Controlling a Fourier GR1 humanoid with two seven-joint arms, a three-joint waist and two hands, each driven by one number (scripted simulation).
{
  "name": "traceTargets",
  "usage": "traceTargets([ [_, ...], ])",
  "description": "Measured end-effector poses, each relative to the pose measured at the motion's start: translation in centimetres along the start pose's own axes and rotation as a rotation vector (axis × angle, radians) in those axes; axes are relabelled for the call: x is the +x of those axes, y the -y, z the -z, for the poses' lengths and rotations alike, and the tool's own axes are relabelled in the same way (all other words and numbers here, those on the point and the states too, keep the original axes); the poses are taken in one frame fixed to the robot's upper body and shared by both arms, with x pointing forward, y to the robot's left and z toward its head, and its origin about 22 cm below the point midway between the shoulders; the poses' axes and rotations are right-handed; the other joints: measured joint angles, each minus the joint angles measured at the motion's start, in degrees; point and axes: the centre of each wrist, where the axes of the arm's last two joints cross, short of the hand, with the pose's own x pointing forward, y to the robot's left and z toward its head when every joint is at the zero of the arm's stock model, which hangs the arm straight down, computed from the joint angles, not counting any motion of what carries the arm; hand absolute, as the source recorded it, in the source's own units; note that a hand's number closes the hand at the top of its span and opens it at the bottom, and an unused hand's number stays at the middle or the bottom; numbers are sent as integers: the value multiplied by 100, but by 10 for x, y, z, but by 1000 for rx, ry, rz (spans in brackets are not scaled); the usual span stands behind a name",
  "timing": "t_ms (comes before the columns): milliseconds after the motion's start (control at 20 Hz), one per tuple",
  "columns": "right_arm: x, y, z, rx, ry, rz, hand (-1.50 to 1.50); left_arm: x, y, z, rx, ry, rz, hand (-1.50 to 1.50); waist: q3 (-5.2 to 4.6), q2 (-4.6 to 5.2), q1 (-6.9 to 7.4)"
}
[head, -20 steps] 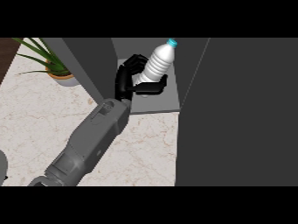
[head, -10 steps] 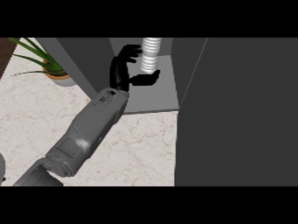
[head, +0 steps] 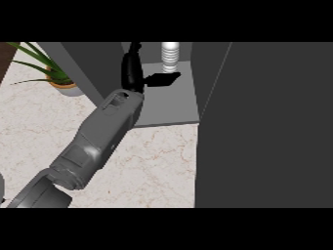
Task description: Pick up the bottled water, place it into the cabinet and close the cabinet
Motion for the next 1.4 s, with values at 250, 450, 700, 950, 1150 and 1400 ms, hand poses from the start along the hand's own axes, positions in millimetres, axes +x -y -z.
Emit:
traceTargets([
  [250, 0, 1, 0, 10, 1, 5, -150, 18, 2, 5, -35, 89, -245, 150, -6, -11, 43],
  [450, 1, -2, 0, 3, -2, 17, -150, 24, 3, 6, -106, 122, -378, 150, -1, -61, 106],
  [700, 2, -7, 1, 6, -2, 43, -150, 23, 5, 0, -136, 131, -451, 150, 4, -114, 103],
  [950, 2, -11, 4, 5, -12, 57, -150, 18, 9, -17, -239, 111, -548, 150, 3, -164, 176],
  [1150, 2, -16, 6, -5, -9, 65, -150, 6, 11, -42, -363, 78, -667, -150, 0, -197, 269],
  [1400, 3, -21, 5, -29, -11, 68, -150, 0, 13, -89, -473, 27, -785, -150, 1, -243, 381],
])
